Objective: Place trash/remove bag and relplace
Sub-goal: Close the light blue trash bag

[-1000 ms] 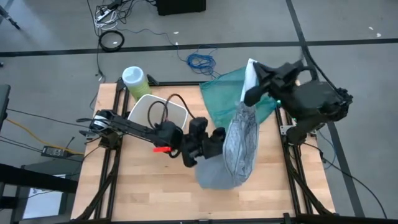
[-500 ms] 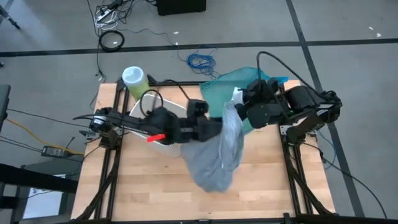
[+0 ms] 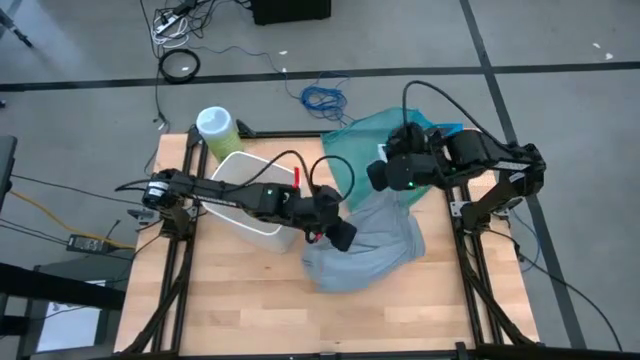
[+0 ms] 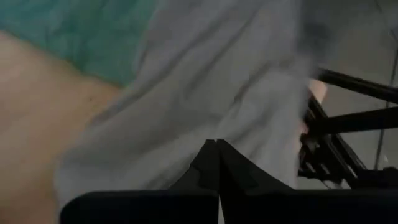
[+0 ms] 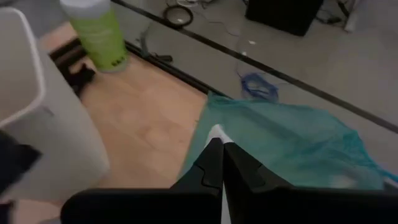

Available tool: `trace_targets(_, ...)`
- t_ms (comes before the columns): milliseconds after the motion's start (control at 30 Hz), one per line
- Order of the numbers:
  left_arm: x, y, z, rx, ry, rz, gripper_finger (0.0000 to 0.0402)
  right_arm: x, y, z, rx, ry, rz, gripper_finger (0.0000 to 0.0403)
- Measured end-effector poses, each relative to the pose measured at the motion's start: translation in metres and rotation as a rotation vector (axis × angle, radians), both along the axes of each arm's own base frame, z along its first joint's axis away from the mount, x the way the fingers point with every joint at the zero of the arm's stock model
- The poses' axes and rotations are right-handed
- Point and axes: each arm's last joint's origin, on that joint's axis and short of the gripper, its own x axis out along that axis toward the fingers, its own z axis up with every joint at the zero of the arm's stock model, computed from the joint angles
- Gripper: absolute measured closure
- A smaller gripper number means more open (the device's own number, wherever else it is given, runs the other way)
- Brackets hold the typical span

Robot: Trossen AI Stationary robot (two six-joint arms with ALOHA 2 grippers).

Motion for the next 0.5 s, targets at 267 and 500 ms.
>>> trace_targets(267, -0.018, -0.037, 0.052, 0.125, -0.32, -0.431, 0.0401, 0.005, -0.038, -0.012, 0.059, 0.069, -0.105, 0.0403)
trace_targets(500, -0.028, -0.083, 0.068, 0.597, -0.551, -0.725, 0.0401, 0.008, -0.065, -0.011, 0.113, 0.052, -0.111, 0.0403)
